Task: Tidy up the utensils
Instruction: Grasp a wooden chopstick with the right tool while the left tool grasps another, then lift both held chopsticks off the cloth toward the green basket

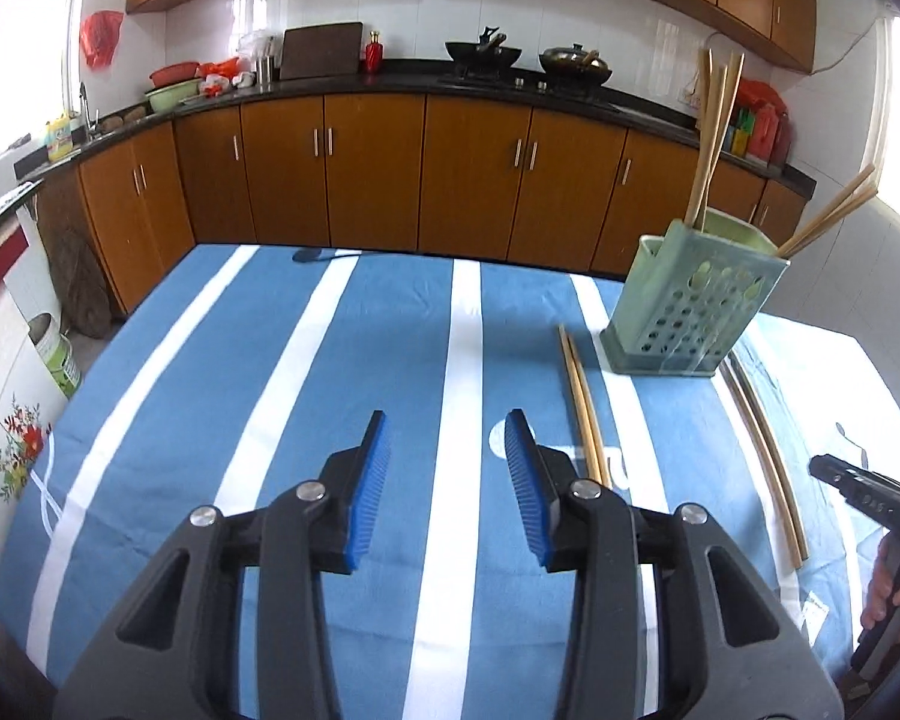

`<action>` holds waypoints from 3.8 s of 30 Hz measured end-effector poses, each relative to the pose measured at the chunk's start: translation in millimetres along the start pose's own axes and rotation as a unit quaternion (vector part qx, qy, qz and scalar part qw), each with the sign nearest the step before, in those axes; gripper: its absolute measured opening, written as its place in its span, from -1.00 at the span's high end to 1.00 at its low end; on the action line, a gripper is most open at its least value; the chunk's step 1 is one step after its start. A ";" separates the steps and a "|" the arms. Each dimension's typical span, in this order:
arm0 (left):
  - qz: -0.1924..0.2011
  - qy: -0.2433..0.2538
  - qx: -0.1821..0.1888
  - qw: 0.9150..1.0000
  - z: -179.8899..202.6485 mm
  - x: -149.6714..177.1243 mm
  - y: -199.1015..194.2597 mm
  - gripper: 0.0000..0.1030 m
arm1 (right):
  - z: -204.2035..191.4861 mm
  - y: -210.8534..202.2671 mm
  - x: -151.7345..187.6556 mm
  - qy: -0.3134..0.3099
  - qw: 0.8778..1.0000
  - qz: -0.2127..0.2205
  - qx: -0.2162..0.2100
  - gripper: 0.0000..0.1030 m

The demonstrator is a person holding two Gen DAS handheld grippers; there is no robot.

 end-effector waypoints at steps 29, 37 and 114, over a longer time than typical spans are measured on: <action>-0.094 0.077 0.087 0.989 88.4 58.9 49.0 0.53 | 63.3 -8.2 10.3 0.038 0.993 0.016 0.109 0.85; -0.088 0.088 0.080 0.989 93.6 60.2 50.6 0.54 | 63.7 -8.9 10.9 0.036 0.993 0.016 0.108 0.85; 0.022 0.019 0.034 0.999 33.5 -8.9 -0.1 0.85 | 37.0 -100.7 -21.5 0.010 0.985 0.162 0.058 0.85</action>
Point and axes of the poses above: each gripper's, at about its wrist camera, not at the fingertips, and y roughly the way its jaws point, z to its right, x to its underside, the point moved 3 cm from there along y, roughly the way its jaws point, and after that the axes turned 11 degrees about -x, right-handed, at the moved point
